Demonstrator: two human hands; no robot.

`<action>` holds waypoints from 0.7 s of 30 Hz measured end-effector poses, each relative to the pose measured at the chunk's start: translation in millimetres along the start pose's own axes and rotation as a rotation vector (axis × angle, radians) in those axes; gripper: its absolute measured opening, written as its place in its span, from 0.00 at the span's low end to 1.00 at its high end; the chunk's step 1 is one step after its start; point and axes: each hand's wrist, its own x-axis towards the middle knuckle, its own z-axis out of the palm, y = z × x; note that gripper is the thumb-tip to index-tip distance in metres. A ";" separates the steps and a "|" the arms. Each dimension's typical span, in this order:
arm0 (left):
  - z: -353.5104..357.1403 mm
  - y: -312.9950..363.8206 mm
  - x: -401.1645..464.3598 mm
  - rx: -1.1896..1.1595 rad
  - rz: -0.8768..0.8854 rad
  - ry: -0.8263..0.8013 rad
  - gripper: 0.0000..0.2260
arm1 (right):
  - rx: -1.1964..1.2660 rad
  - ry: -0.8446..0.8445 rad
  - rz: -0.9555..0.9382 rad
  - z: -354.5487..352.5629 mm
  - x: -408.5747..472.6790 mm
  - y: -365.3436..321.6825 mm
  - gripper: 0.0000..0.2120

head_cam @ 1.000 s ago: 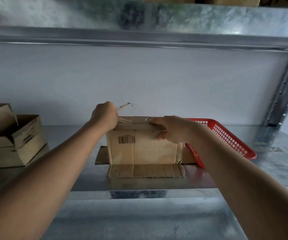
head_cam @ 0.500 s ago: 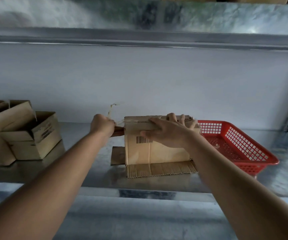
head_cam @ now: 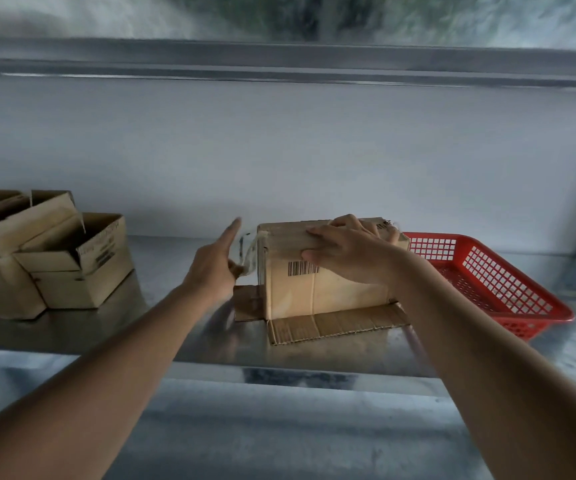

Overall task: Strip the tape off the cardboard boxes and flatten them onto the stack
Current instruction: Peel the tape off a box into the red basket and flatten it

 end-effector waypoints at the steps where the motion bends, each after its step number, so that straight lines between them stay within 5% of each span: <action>1: -0.7 0.2 3.5 -0.005 0.068 -0.022 0.52 | -0.001 -0.025 0.009 -1.8 -1.6 -10.3 0.35; 4: -0.6 1.9 12.8 0.065 0.274 -0.094 0.59 | -0.064 0.014 0.063 5.9 -5.8 -49.5 0.54; 6: -6.0 2.6 15.3 0.041 0.281 -0.163 0.56 | -0.083 0.123 0.102 16.9 -5.6 -65.0 0.56; 12: -24.0 8.9 7.5 -0.275 0.322 -0.276 0.34 | 0.022 0.144 -0.005 33.8 5.3 -67.1 0.45; 15: -37.1 14.5 1.7 -0.303 0.323 -0.287 0.23 | 0.126 0.106 -0.115 29.0 9.2 -63.7 0.26; 18: -44.1 14.1 -11.0 -0.213 0.424 -0.221 0.26 | 0.257 0.155 -0.239 24.8 8.2 -53.2 0.09; 21: -43.6 19.1 -20.7 -0.154 0.490 -0.186 0.29 | 0.401 0.296 -0.359 30.0 -0.4 -46.7 0.22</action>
